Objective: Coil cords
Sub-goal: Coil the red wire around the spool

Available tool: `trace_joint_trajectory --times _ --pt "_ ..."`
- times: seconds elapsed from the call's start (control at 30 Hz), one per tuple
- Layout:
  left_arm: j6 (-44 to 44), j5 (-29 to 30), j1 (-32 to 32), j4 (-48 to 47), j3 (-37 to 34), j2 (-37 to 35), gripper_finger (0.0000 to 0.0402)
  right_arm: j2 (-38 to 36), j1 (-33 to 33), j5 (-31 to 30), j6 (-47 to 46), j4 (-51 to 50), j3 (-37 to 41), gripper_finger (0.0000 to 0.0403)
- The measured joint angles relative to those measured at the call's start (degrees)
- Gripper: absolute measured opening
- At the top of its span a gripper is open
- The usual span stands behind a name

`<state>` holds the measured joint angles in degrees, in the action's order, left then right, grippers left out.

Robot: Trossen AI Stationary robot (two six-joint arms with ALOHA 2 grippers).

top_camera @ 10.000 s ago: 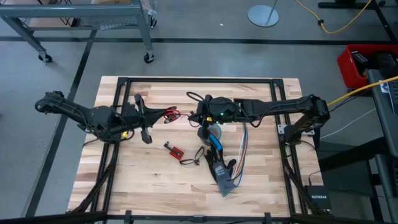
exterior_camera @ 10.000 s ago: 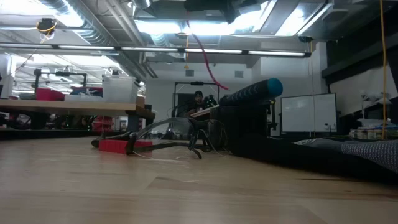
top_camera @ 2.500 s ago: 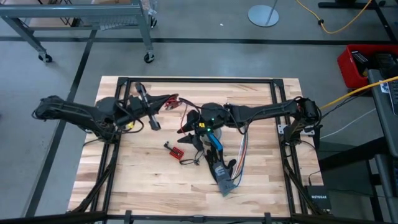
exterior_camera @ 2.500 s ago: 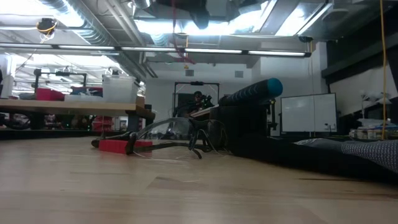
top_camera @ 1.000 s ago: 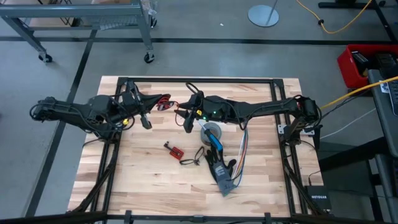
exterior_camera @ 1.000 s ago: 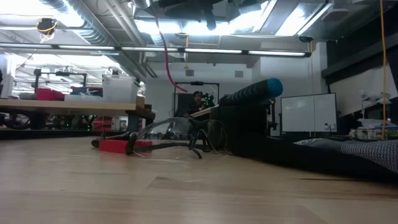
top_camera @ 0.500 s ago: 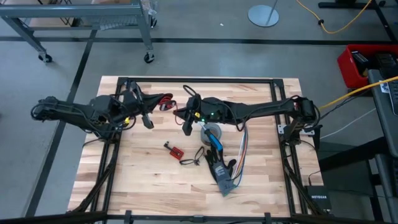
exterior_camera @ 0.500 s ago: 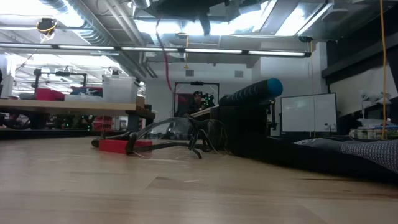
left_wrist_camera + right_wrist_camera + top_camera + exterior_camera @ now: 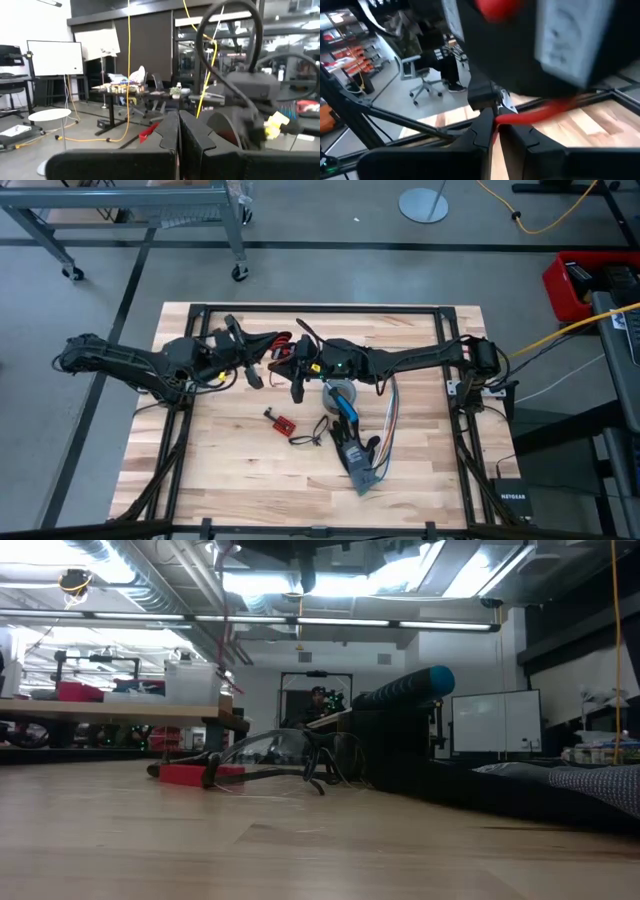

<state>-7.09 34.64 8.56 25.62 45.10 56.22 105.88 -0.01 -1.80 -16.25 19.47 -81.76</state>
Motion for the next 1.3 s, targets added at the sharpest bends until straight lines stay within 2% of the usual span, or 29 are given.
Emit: trace_joint_trajectory --times 0.1,0.23,0.53,0.7,1.1,1.2,1.3 --pt "-0.37 -0.11 0.02 0.24 0.0 -0.06 0.0 0.07 0.0 0.6 0.05 0.89 0.0 0.0034" --pt "-0.4 -0.32 0.02 0.38 -0.02 -0.78 0.0 0.09 0.0 4.31 0.22 0.94 0.0 0.0051" --pt "-2.22 -0.32 0.04 0.33 -0.02 -0.82 0.0 0.09 0.0 4.92 0.2 0.97 0.0 0.0176" --pt "-3.33 1.2 0.04 0.08 -0.02 -1.01 0.0 -0.06 -0.02 4.93 -0.03 2.15 0.0 0.0221" --pt "-4.11 3.73 0.02 -6.97 -0.02 -9.91 0.0 -2.82 -0.02 9.9 0.2 3.71 -0.07 0.0234" --pt "-3.15 3.65 0.06 -8.37 -0.02 -11.9 0.0 -2.95 -0.02 9.57 0.22 3.74 -0.09 0.0234" --pt "-2.56 3.51 0.06 -8.57 -0.02 -12.78 0.0 -2.64 -0.02 6.75 0.26 1.27 -0.09 0.0234"
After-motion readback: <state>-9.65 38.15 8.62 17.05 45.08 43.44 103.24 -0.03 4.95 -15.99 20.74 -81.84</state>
